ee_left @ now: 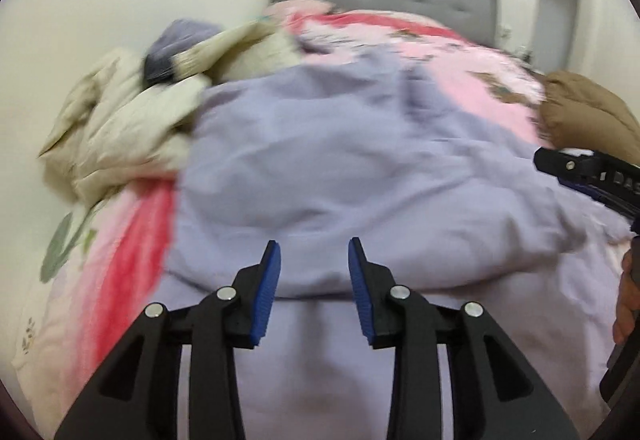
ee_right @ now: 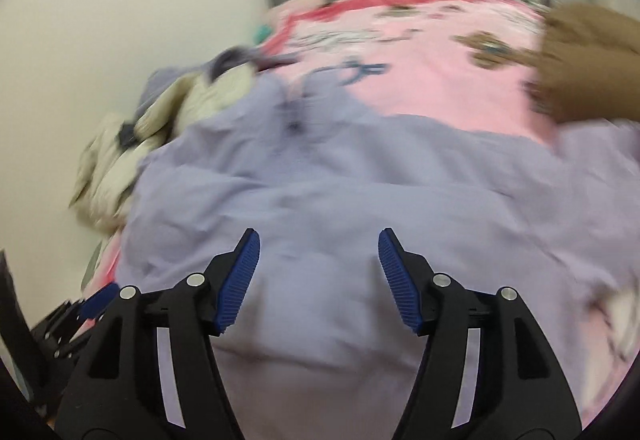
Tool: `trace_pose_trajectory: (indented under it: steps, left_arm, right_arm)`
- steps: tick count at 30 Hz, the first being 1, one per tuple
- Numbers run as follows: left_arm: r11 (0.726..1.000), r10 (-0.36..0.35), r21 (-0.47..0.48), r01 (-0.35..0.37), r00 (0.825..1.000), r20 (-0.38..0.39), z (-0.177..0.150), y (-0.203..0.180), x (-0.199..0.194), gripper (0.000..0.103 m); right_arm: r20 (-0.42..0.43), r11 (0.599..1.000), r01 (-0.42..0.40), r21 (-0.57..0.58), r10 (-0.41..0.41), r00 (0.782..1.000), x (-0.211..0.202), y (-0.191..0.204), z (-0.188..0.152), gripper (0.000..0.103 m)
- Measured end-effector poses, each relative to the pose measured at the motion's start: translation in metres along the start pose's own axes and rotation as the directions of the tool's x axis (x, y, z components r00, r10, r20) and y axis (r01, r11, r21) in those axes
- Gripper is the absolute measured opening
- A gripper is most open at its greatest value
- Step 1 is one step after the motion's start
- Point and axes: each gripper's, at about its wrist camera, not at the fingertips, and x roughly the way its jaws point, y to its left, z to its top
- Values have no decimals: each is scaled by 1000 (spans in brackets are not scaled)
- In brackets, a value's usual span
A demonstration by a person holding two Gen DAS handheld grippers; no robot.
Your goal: Fold large clothes
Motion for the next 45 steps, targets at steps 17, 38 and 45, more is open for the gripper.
trace_pose_trajectory:
  steps: [17, 38, 45]
  left_arm:
    - [871, -308, 295, 393, 904, -296, -42, -223, 19, 60]
    - [886, -200, 342, 314, 923, -330, -48, -239, 30, 61]
    - [880, -204, 350, 322, 920, -334, -48, -239, 30, 61]
  right_arm:
    - [61, 638, 492, 592, -645, 762, -162, -336, -3, 79]
    - [176, 473, 109, 874, -519, 836, -164, -493, -41, 11]
    - [353, 760, 145, 634, -452, 819, -222, -376, 16, 8]
